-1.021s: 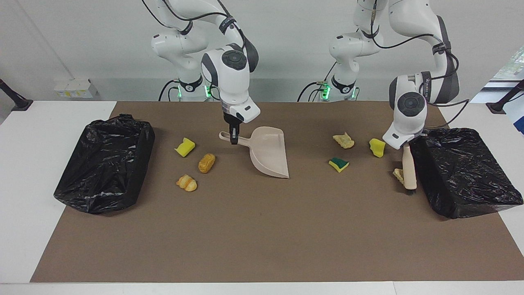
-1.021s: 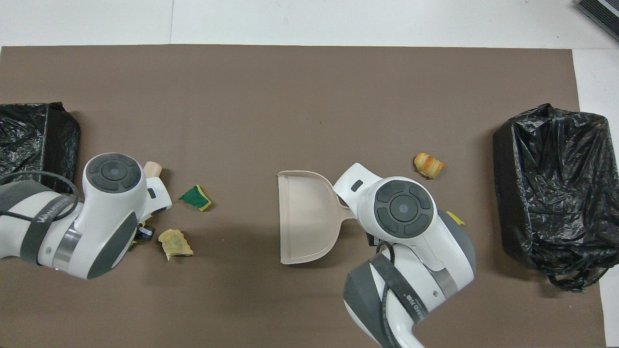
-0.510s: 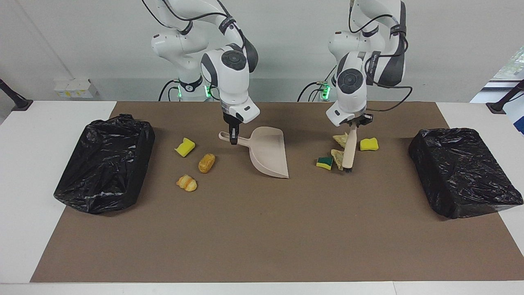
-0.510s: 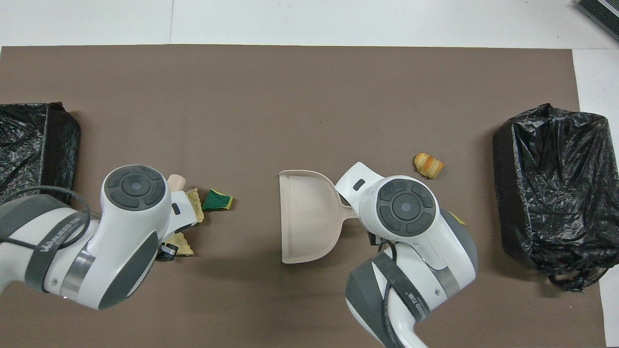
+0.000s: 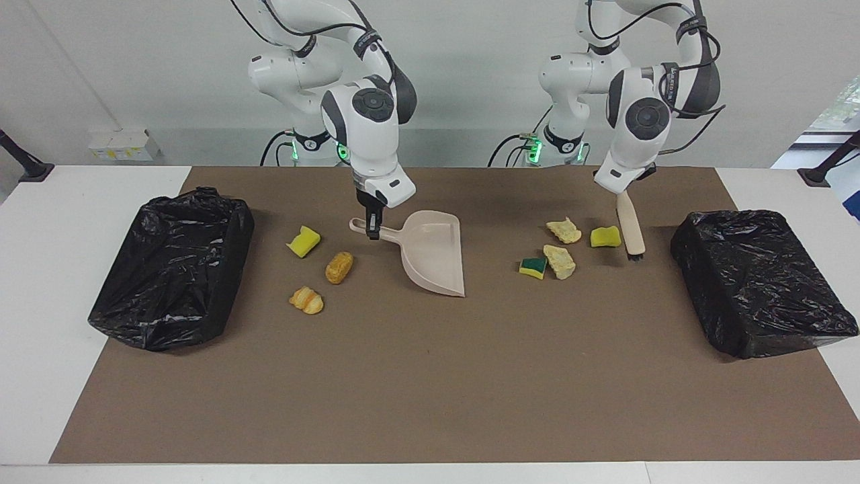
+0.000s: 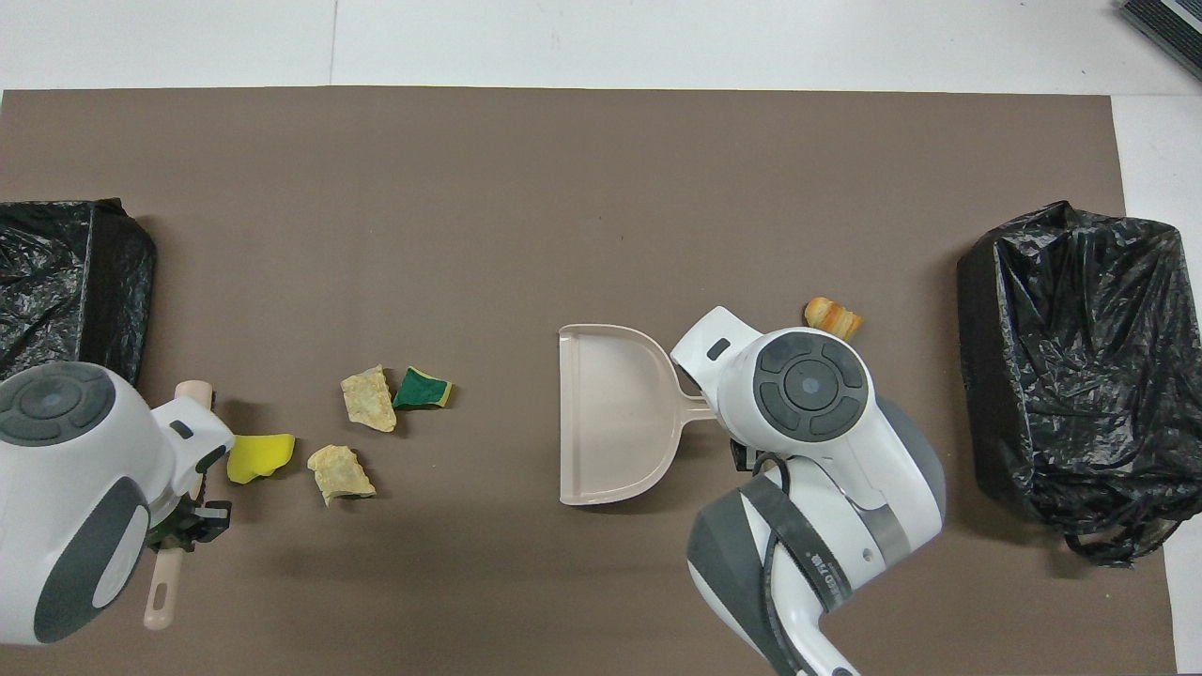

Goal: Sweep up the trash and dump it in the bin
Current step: 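Sweep the sponges and bread with the brush toward the dustpan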

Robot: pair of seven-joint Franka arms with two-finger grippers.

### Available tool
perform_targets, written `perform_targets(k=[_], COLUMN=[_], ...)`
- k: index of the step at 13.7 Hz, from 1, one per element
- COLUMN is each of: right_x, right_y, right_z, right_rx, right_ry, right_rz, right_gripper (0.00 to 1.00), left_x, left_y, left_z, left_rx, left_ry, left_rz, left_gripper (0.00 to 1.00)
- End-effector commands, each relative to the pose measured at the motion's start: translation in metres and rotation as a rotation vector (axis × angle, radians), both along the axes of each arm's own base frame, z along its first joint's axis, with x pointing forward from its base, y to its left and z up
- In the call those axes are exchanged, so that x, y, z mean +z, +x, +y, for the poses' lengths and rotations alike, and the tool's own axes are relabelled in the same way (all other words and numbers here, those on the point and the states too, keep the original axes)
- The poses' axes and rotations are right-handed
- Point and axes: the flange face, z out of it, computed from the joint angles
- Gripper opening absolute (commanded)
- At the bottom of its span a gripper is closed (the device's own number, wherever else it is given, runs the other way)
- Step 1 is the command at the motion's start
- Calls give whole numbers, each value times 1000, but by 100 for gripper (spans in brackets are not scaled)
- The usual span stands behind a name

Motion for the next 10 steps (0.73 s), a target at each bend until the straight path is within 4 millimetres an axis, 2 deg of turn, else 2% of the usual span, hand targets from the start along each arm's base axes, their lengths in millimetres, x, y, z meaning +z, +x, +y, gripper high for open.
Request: perform_targets(k=[1,3,4,6,10], right_x=[1,2,4,8,8], right_y=[-4,-3,-4,0,0], right_z=[-15,-14,-9,-4,-2], right_rx=[-29,-29,-22,-40,-72], right_ry=[-40,-52,-54,-49,-37], right_rz=[-3,11,2,-11,-17], right_gripper=[0,0,0,0,0], left_x=[-8,-23,-26,-29,-57], left_y=[-21,-25,-26,-27,-22], left_z=[12,5,-5,-35,-111], left_rx=[128,173,175,165,237], left_ry=[23,38,19,-26,-61], left_rz=[-74,-86,-81,-82,-141], left_gripper=[0,0,0,0,0])
